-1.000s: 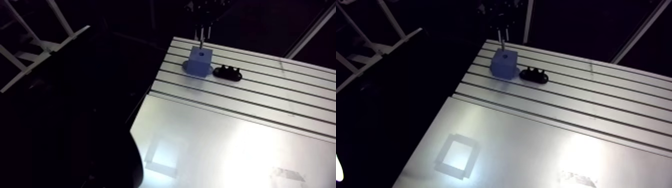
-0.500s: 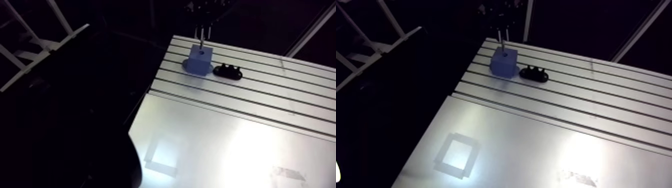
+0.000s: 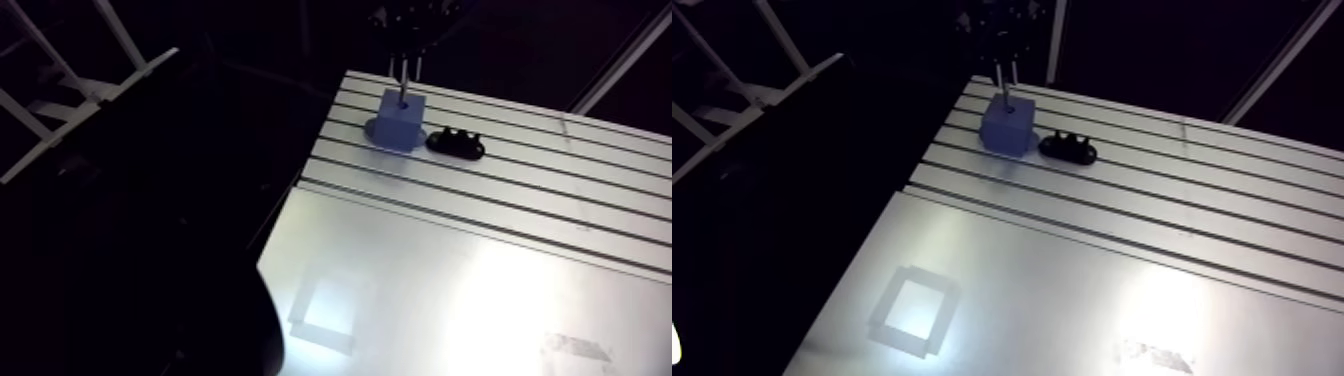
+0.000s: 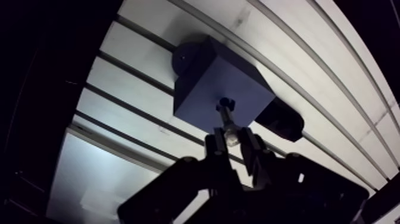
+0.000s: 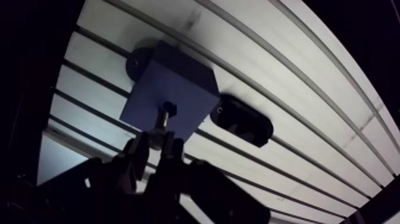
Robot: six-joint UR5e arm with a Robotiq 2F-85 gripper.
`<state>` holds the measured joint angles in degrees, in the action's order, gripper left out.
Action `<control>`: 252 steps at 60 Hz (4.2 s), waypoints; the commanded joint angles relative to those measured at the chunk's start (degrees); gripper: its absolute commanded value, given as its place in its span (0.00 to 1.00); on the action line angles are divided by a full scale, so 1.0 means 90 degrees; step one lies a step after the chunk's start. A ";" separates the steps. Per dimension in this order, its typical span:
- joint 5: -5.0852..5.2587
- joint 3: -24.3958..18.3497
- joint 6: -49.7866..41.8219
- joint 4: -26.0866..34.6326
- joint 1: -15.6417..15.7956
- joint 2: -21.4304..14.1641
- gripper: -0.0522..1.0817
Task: Pick up the M10 bolt and insert it into the hex recess until seated.
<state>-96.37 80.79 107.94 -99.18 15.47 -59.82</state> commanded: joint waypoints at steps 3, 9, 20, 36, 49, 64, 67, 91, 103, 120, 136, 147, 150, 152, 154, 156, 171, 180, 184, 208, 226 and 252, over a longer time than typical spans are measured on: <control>0.0000 -0.0008 0.0004 0.0008 -0.0008 0.0003 0.96; 0.0000 0.0002 0.0004 0.0010 -0.0009 0.0003 0.96; -0.0009 0.0003 0.0004 0.0000 -0.0010 0.0011 0.96; -0.0029 0.0012 0.0005 0.0000 -0.0010 0.0022 0.96; -0.0030 0.0012 0.0004 0.0000 -0.0010 0.0022 0.96; -0.0038 0.0030 -0.0004 -0.0010 -0.0010 0.0022 0.95; -0.0039 0.0039 -0.0005 -0.0010 -0.0010 0.0022 0.95; -0.0039 0.0031 -0.0005 -0.0010 0.0000 0.0061 0.95; -0.0039 0.0012 -0.0005 -0.0010 -0.0008 0.0061 0.95; -0.0039 0.0012 -0.0005 -0.0038 -0.0009 0.0079 0.95; -0.0030 0.0002 0.0004 -0.0088 -0.0020 0.0129 0.95; -0.0030 0.0002 0.0004 -0.0088 -0.0020 0.0130 0.95; -0.0030 0.0002 0.0004 -0.0088 -0.0020 0.0130 0.95; -0.0030 0.0002 0.0004 -0.0088 -0.0020 0.0121 0.95; -0.0030 0.0002 0.0004 -0.0088 -0.0020 0.0120 0.95; -0.0030 0.0002 0.0004 -0.0088 -0.0020 0.0120 0.95; -0.0030 0.0031 -0.0005 -0.0098 -0.0020 0.0120 0.95; -0.0030 0.0051 -0.0005 -0.0098 -0.0020 0.0120 0.95; -0.0030 0.0060 -0.0005 -0.0106 -0.0020 0.0120 0.95; -0.0039 0.0061 -0.0005 -0.0108 -0.0020 0.0130 0.95; -0.0039 0.0070 -0.0015 -0.0117 -0.0020 0.0130 0.95; -0.0039 0.0070 -0.0005 -0.0117 -0.0020 0.0130 0.95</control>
<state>-96.72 81.43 107.88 -100.21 15.31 -58.66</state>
